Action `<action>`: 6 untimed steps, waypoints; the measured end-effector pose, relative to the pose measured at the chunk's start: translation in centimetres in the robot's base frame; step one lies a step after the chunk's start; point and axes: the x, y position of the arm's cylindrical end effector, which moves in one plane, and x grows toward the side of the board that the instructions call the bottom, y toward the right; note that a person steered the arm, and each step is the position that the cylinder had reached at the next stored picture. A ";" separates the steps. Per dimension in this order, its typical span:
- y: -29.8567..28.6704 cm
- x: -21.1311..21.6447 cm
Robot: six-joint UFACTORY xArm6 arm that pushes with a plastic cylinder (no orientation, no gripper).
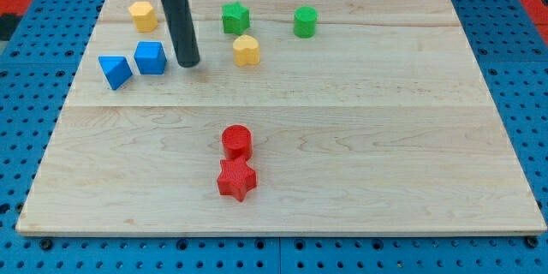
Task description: Move blue cube towards center
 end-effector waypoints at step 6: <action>-10.4 1.0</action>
